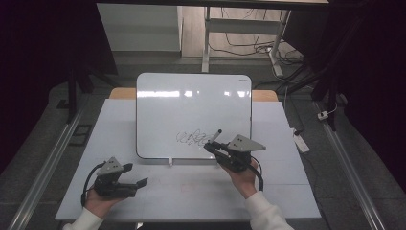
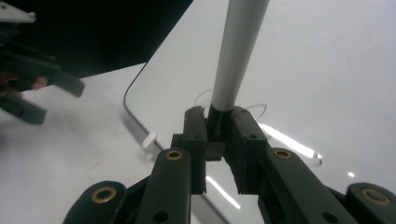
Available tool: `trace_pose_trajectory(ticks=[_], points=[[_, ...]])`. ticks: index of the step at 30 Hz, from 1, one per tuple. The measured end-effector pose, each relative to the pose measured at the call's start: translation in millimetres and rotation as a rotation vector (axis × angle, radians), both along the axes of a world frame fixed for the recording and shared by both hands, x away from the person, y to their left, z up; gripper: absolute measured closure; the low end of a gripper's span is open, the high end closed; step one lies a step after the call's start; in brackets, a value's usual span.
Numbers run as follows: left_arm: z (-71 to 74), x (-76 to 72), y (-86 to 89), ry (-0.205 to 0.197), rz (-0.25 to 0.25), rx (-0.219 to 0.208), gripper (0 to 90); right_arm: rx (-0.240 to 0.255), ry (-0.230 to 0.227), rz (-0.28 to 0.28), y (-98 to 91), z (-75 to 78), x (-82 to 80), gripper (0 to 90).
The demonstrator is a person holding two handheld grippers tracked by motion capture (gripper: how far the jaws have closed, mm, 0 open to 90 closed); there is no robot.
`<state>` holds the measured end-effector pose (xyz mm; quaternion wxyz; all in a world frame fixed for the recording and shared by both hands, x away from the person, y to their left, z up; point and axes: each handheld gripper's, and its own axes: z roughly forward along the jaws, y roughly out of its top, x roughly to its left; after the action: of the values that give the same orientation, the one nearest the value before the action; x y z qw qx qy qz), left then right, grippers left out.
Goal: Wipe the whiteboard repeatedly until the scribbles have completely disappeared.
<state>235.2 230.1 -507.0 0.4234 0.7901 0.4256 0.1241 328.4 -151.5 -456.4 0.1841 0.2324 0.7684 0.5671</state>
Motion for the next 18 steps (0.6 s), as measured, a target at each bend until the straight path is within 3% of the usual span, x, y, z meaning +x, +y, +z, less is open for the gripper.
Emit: trace_pose_trajectory(ticks=[7, 11, 18], points=[[-3.1, 0.4, -3.3, 0.003, -0.020, 0.013, 16.8, 0.012, -0.003, -0.067, 20.5, 3.1, 22.8, 77.5], [-4.2, 0.8, -2.1, 0.000, -0.017, 0.013, 16.8, -0.019, -0.005, -0.076, 42.3, -1.6, 32.1, 77.5], [-5.2, 1.7, 1.8, -0.006, -0.012, 0.008, 17.0, -0.049, -0.018, -0.124, 62.6, -7.0, 45.6, 77.6]])
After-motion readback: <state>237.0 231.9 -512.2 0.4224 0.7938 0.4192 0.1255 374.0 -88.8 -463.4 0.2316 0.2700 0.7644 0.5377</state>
